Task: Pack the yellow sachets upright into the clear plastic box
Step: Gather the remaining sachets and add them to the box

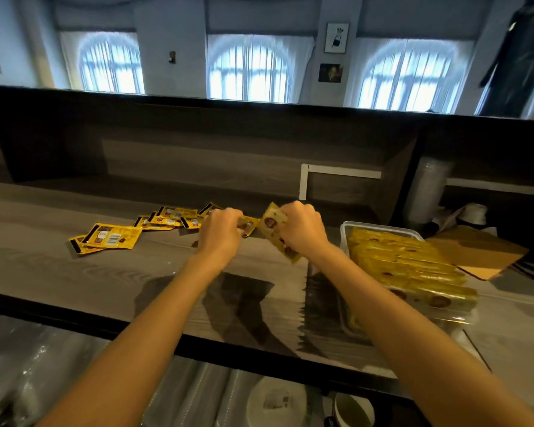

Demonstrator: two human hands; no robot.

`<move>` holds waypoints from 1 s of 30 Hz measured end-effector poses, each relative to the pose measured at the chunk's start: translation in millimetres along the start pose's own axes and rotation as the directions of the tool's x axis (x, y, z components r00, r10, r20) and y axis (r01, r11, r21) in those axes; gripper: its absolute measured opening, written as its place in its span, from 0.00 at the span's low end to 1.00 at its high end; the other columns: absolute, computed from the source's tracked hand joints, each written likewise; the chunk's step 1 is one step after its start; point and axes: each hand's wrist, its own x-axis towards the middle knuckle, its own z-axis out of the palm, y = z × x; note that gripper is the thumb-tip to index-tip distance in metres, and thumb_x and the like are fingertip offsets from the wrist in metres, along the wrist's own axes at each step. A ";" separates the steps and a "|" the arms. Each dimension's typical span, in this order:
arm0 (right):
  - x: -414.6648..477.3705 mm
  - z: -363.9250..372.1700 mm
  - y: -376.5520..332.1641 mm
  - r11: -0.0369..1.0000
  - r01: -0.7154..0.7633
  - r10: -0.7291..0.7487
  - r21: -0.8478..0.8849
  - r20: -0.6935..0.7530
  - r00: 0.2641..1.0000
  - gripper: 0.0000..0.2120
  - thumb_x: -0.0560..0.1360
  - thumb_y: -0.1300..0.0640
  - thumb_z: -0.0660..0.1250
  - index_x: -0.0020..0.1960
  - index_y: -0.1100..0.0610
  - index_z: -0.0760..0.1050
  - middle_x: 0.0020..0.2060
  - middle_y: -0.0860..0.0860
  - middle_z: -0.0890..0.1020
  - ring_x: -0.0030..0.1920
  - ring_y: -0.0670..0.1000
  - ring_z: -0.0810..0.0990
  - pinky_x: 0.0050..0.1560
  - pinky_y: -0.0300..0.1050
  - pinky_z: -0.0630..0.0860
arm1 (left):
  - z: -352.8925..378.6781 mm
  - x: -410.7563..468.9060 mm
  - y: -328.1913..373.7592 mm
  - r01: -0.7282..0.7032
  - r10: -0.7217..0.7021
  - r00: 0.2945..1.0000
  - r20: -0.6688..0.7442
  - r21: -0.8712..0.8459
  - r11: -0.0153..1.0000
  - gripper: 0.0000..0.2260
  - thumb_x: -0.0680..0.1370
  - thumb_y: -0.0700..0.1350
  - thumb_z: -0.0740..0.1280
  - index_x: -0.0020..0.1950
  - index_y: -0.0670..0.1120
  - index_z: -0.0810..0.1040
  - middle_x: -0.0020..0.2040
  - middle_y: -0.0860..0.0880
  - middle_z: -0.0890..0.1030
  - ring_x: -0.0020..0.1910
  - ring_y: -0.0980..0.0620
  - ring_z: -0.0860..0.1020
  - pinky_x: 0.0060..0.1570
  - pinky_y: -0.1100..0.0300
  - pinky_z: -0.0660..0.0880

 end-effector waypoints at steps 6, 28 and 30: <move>12.7 -54.2 24.5 0.997 -0.067 0.072 0.029 -0.248 0.966 0.10 0.74 0.61 0.69 0.55 0.59 0.76 0.53 0.57 0.81 0.55 0.58 0.80 0.53 0.54 0.80 | -21.5 18.6 56.5 -0.086 0.056 0.989 -0.137 -0.221 0.971 0.07 0.75 0.37 0.66 0.51 0.42 0.81 0.50 0.42 0.82 0.53 0.42 0.78 0.42 0.56 0.69; -10.8 -110.6 173.7 0.815 -0.124 0.322 0.565 -0.264 0.909 0.10 0.77 0.62 0.64 0.56 0.62 0.79 0.50 0.59 0.81 0.55 0.57 0.80 0.56 0.54 0.79 | 58.5 43.8 180.9 -0.271 0.503 0.849 0.160 -0.686 0.675 0.06 0.78 0.36 0.63 0.53 0.40 0.75 0.50 0.46 0.76 0.53 0.51 0.74 0.46 0.64 0.74; -9.9 -109.2 177.0 0.787 -0.119 0.292 0.606 -0.195 0.936 0.09 0.77 0.62 0.63 0.54 0.62 0.79 0.47 0.57 0.80 0.54 0.56 0.79 0.55 0.52 0.79 | 61.8 45.3 180.9 -0.246 0.513 0.832 0.210 -0.689 0.681 0.06 0.78 0.36 0.62 0.54 0.40 0.75 0.53 0.44 0.76 0.56 0.49 0.74 0.51 0.58 0.75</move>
